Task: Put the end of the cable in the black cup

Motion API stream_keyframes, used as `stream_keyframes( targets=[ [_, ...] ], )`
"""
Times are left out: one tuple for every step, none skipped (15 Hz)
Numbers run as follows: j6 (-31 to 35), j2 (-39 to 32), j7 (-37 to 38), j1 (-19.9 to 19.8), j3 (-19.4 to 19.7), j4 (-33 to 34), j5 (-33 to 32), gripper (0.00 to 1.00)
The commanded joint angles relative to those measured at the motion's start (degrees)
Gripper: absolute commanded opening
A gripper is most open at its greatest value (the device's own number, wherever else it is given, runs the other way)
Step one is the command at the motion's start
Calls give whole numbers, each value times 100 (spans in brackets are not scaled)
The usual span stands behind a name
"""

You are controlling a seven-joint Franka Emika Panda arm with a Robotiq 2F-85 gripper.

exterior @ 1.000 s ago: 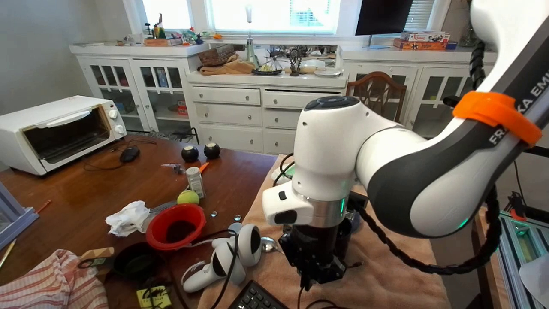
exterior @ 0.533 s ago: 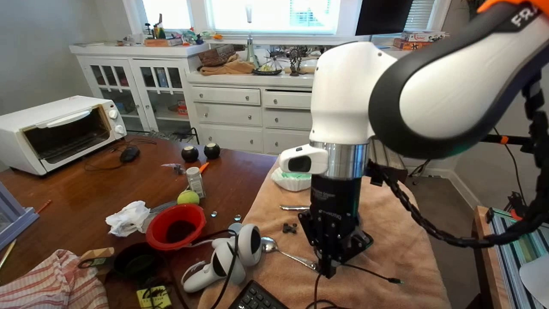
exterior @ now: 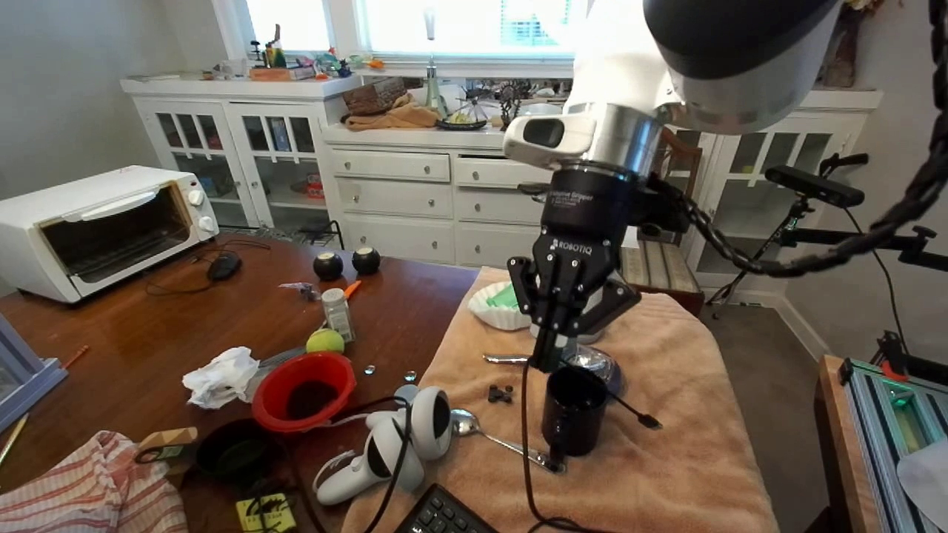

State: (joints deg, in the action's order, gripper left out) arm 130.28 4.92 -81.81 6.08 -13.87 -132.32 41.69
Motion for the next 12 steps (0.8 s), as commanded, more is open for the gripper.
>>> stream_keyframes(
  targets=[
    [-177, 11, -848, 111, 476, 39, 667, 1],
    [-266, -3, -992, 102, 559, 70, 770, 1],
    [-279, -19, -1121, 96, 617, 78, 911, 1],
    [-370, -33, -1232, 89, 671, 90, 1046, 1],
    [-408, -14, -1313, 91, 703, 99, 1171, 1],
    [-442, -22, -1425, 92, 730, 114, 1331, 1],
    [-365, -44, -1553, 99, 741, 122, 1557, 1],
    [-295, -84, -1674, 102, 737, 139, 1705, 1],
    [-242, -139, -1841, 104, 735, 160, 1906, 1],
    [-238, -194, -2003, 100, 731, 185, 2065, 1],
    [-195, -270, -2212, 92, 727, 224, 2185, 1],
    [-167, -329, -2357, 77, 725, 258, 2244, 1]
  ],
)
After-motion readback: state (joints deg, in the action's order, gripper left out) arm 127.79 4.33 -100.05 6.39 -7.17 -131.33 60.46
